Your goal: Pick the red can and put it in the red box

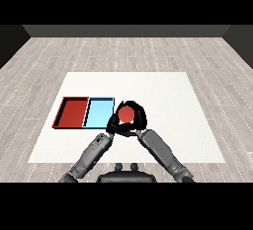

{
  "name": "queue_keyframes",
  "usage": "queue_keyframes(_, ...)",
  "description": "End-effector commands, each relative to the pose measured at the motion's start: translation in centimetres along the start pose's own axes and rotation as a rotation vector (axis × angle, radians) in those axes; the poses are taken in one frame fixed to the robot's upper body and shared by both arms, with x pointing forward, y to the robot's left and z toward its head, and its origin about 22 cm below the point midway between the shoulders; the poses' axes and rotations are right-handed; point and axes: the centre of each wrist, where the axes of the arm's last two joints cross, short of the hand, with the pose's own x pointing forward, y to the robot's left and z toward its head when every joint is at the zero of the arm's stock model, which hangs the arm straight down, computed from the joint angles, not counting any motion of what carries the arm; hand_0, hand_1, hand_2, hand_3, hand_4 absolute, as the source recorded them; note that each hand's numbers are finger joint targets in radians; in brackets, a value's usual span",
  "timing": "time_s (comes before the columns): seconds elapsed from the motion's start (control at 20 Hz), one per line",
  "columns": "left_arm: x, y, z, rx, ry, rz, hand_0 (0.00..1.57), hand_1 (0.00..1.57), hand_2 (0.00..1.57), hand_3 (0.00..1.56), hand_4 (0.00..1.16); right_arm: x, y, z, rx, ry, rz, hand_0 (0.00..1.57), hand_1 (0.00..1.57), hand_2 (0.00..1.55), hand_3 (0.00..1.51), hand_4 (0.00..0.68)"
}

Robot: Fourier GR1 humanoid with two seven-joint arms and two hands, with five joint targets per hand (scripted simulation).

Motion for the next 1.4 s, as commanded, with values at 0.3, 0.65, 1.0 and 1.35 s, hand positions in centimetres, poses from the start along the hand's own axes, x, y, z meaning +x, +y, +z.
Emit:
queue_keyframes(0.3,1.6,-1.0,-2.3,0.181,0.023,0.026,1.57,1.57,1.57,1.52,1.13,-0.5,1.3,-0.6,0.012,0.0,-0.013,1.53,1.53,1.46,1.39,0.652)
queue_keyframes(0.65,-0.1,-0.4,-0.8,0.199,0.041,-0.002,1.57,1.57,1.56,1.48,1.12,0.8,-1.1,-1.4,0.032,0.001,-0.01,1.48,1.48,1.44,1.39,0.646)
queue_keyframes(1.0,-0.8,-0.2,-0.7,0.236,-0.103,-0.019,1.57,1.57,1.57,1.49,1.14,-0.7,1.9,2.0,0.029,0.048,-0.051,1.49,1.49,1.44,1.38,0.595)
queue_keyframes(1.35,-0.2,-0.8,-0.7,0.246,-0.14,-0.004,1.57,1.57,1.57,1.51,1.15,-0.8,0.5,0.5,0.03,0.099,0.053,0.0,0.0,0.0,0.0,0.0)
